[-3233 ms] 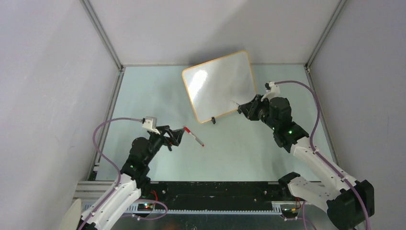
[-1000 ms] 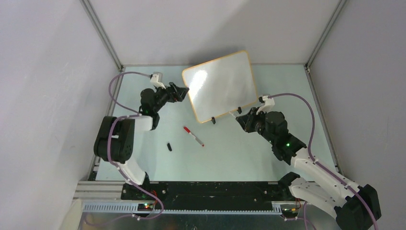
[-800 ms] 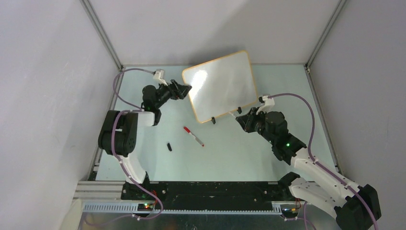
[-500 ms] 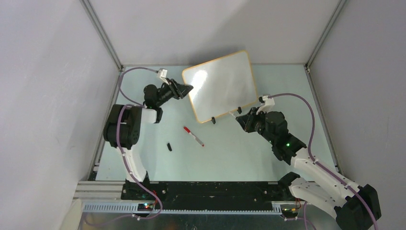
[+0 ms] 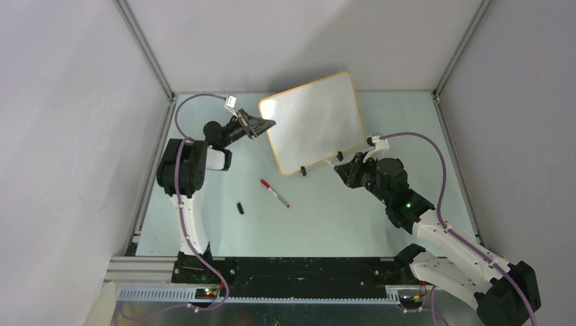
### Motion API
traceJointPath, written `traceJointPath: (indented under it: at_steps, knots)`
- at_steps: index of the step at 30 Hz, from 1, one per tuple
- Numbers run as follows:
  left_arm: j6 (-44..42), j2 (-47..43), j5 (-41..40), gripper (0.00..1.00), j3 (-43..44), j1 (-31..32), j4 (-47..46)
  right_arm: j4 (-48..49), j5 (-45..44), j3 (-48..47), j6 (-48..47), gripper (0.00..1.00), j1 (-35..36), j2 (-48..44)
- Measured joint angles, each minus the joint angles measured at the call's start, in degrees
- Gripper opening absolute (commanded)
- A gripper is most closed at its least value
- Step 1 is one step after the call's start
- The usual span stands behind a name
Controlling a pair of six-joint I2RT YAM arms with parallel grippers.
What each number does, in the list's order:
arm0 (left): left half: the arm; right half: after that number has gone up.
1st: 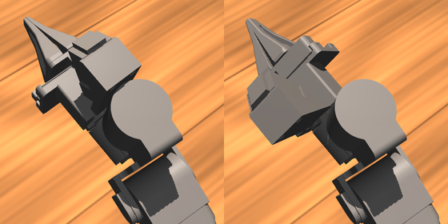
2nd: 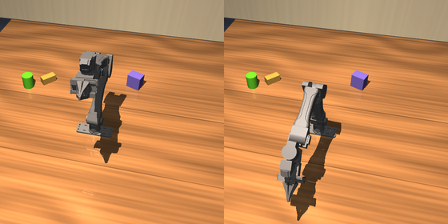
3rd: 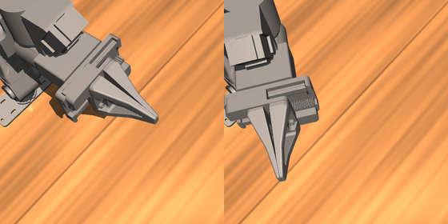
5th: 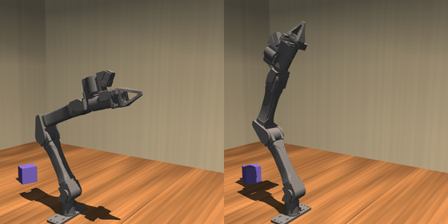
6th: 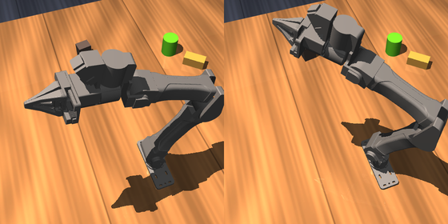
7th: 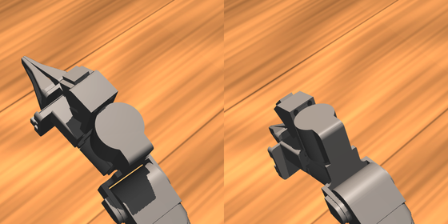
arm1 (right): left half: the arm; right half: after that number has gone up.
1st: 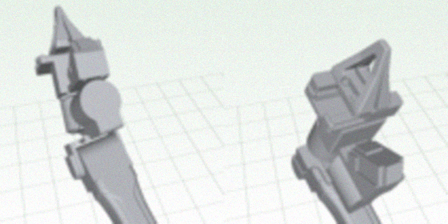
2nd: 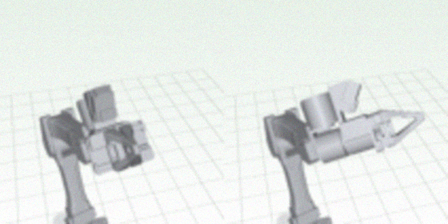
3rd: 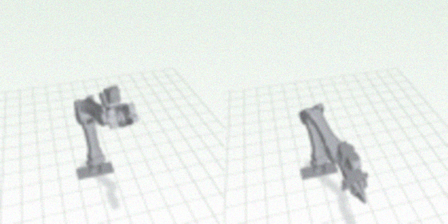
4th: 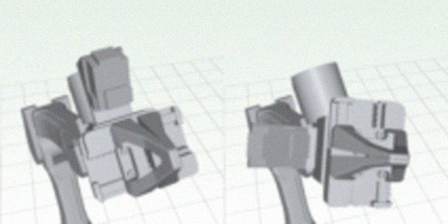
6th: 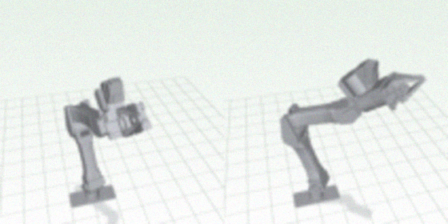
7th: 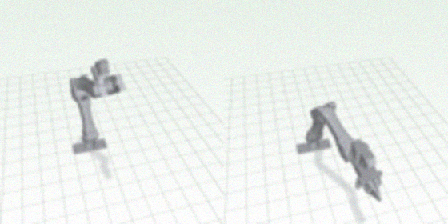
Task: Write a sentence on the whiteboard
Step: Move the whiteboard to the center of the board.
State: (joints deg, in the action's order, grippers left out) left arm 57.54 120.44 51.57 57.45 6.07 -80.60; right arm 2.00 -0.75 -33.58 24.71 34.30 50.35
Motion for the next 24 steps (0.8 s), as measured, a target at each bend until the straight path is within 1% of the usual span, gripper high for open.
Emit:
traceJointPath:
  at_steps: [8, 24]
  knots:
    - [3.4, 0.5, 3.2, 0.00, -0.6, -0.1, -2.7, 0.0, 0.8, 0.0, 0.0, 0.00, 0.0, -1.2]
    - [5.5, -0.9, 7.6, 0.00, -4.5, 1.2, -5.1, -0.3, 1.7, 0.0, 0.0, 0.00, 0.8, -4.3]
